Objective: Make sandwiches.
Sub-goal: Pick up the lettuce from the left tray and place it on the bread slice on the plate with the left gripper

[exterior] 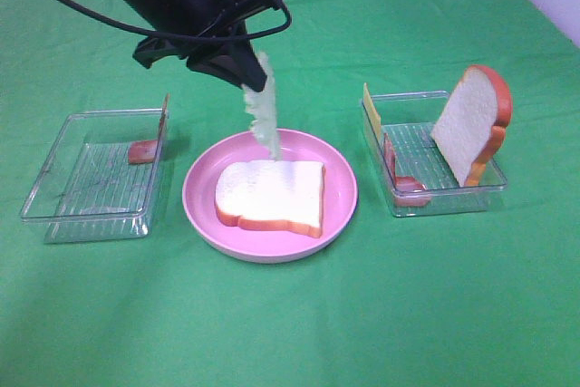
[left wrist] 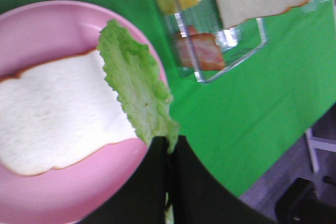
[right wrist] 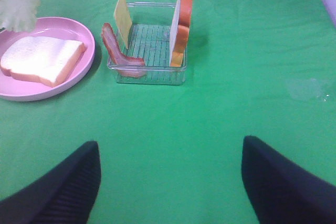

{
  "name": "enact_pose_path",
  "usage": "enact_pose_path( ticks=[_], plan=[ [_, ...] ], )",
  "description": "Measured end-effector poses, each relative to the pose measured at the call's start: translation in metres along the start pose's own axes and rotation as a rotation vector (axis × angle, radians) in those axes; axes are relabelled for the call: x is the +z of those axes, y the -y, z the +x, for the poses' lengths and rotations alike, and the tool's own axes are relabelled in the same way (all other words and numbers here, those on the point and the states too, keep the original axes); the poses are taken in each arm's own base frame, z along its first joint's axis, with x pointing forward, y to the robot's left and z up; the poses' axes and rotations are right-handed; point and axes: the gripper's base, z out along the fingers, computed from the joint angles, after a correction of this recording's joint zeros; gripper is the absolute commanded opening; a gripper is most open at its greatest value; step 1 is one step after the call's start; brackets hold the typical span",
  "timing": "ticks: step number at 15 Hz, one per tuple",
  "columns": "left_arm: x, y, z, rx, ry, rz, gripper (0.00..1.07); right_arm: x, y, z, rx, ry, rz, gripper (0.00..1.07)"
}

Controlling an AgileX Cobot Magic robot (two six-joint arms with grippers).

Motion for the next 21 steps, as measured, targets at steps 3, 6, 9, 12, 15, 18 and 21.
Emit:
enact_pose_path(
  ticks=[3,6,9,12,15,18,21],
  plan=[
    [0.024,-0.002,0.0,-0.015,-0.028,0.111,0.0,0.0,0.0,0.0,0.0,0.0,0.0,0.71],
    [0.064,-0.02,0.008,-0.047,-0.111,0.097,0.0,0.0,0.0,0.0,0.0,0.0,0.0,0.71],
    [0.079,-0.039,0.014,0.004,-0.164,-0.009,0.0,0.0,0.0,0.0,0.0,0.0,0.0,0.71],
    [0.079,-0.047,0.014,0.039,-0.17,-0.099,0.0,0.0,0.0,0.0,0.0,0.0,0.0,0.71],
    [0.079,-0.051,0.012,0.03,-0.148,-0.142,0.03,0.0,0.0,0.0,0.0,0.0,0.0,0.71],
    [0.079,-0.051,0.013,0.03,-0.156,-0.145,0.47,0.0,0.0,0.0,0.0,0.0,0.0,0.71],
    [0.078,-0.051,0.013,0.023,-0.159,-0.153,0.65,0.0,0.0,0.0,0.0,0.0,0.0,0.71]
  ],
)
